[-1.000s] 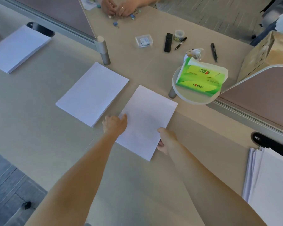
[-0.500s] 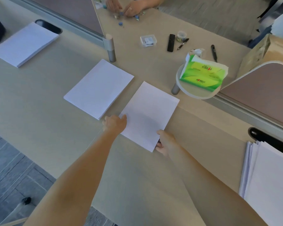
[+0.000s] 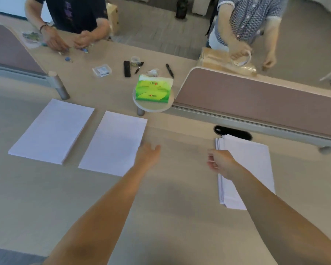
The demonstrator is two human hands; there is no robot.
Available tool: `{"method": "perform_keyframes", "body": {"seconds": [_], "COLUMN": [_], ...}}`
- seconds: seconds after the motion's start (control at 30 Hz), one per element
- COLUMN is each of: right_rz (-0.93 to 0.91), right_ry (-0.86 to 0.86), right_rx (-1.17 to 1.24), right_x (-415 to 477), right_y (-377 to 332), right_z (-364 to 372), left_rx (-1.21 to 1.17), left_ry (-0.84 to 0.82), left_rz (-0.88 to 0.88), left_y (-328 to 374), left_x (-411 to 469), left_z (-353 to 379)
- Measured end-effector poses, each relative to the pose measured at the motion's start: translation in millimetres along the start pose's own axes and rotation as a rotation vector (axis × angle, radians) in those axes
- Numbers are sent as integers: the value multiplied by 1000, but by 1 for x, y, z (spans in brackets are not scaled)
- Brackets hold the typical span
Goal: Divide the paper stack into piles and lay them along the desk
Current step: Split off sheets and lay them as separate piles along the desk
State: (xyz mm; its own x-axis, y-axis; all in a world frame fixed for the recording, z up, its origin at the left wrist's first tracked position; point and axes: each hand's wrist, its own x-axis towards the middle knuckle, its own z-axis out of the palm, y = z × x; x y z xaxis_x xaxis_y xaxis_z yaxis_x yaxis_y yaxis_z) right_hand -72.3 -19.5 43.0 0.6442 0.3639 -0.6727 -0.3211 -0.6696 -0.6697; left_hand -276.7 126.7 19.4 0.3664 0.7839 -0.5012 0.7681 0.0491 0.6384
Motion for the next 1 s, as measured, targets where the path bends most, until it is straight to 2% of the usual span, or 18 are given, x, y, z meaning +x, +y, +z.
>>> {"method": "perform_keyframes", "body": {"seconds": [0.2,0.3,0.4,0.63,0.83,1.0], "right_rz": [-33,7,55,80,-17,81], "right_ry": [116,177,163,41,2,-71], "right_rx": [-115,-198,-183,-135,-139,95], "right_x": [40,68,92,117,118,134], "right_y": [42,70,100,125,115,123], "right_z": [-146,-205,-246,-270,-266,-263], "left_rx": [-124,-190,-177,-131,-146,-200], "left_ry": [-116,-134,-166,-153,-98,-44], "left_rz": [-24,-104,-178,-360,-356,-383], "left_y": [77,113,139,154,159,164], "left_x": [-18,-28,-41,-49,-57,-53], "left_z": [110,171,226,300,312,313]}}
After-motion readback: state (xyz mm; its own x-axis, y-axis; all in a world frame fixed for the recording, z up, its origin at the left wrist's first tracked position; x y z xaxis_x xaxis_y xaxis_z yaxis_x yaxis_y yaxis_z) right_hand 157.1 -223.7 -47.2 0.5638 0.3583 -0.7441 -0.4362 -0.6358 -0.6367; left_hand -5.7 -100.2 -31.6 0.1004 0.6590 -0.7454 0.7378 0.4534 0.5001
